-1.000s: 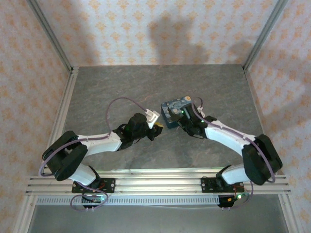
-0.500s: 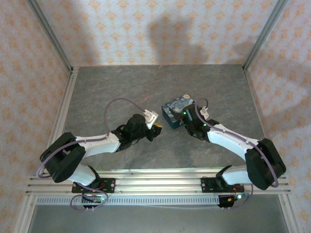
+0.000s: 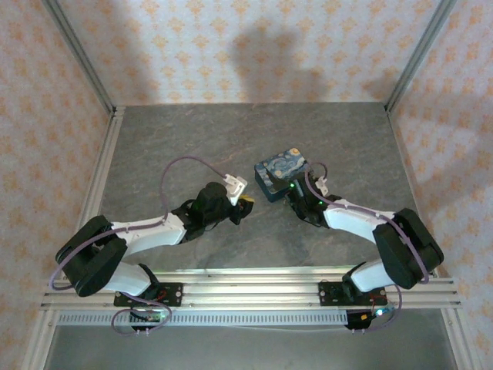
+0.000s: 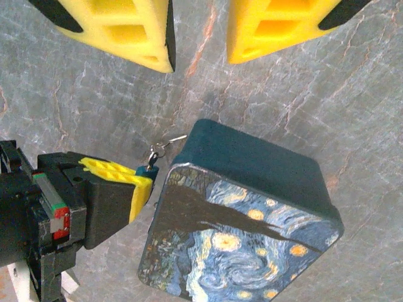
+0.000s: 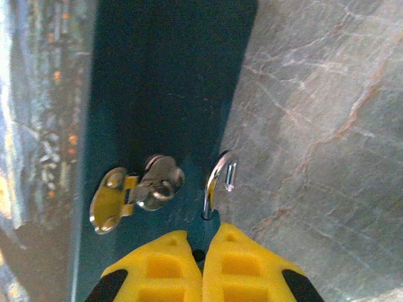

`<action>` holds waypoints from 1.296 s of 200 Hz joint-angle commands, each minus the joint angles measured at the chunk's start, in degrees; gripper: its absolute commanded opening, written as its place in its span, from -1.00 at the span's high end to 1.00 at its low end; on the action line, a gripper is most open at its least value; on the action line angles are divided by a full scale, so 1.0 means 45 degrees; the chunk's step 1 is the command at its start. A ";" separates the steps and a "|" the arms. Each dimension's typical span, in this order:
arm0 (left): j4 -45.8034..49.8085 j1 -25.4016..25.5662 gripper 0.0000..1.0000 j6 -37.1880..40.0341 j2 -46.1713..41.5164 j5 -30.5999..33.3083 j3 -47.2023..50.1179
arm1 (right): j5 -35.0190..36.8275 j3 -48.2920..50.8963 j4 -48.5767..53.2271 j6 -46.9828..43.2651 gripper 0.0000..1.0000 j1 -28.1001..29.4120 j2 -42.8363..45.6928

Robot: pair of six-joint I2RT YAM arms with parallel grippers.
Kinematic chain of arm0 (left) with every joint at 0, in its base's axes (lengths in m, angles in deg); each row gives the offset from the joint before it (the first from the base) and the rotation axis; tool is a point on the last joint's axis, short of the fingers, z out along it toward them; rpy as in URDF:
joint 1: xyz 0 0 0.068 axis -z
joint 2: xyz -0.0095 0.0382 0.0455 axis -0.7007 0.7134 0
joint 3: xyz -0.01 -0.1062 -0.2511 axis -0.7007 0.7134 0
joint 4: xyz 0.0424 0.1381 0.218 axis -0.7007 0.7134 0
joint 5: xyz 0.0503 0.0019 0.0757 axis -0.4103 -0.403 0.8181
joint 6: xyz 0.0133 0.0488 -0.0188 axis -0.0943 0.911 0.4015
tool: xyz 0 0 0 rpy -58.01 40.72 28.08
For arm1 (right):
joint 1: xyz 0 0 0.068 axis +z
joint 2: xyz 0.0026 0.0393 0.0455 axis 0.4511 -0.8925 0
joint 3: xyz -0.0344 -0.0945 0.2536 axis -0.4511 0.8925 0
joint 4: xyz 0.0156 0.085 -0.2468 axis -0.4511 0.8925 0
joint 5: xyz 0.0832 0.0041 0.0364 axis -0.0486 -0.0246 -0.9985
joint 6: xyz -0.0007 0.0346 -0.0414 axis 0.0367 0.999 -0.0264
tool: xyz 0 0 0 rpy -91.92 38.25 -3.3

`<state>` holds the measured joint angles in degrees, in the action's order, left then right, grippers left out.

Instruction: Unlock the padlock with the key

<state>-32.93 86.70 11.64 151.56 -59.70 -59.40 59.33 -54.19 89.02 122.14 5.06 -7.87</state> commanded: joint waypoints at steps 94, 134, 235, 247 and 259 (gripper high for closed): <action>0.0703 -0.0104 0.43 -0.0005 -0.1108 0.0855 0.0335 | 0.2186 -0.0753 0.1179 -0.0559 1.00 -0.0413 0.1323; 0.1535 -0.0104 0.40 -0.0077 -0.1307 0.1591 -0.0006 | 0.2633 -0.1261 0.2788 -0.1539 1.00 -0.0512 0.2319; 0.8894 -0.1687 -1.00 -0.3057 -0.4232 0.8684 -0.2459 | -0.0910 -0.3961 0.4873 -0.6540 1.00 0.1779 0.2045; 0.9563 -0.2083 -1.00 -0.3794 -0.4856 0.8895 -0.2422 | -0.1487 -0.4154 0.4215 -0.6582 1.00 0.2462 0.1100; 1.0289 -0.2474 -1.00 -0.4345 -0.5459 0.9033 -0.2389 | -0.2451 -0.4375 0.3226 -0.6554 1.00 0.3039 -0.0003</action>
<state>2.61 78.18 0.16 131.78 -25.32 -69.61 56.22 -71.92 108.39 95.89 14.35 -0.66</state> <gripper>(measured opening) 0.998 0.062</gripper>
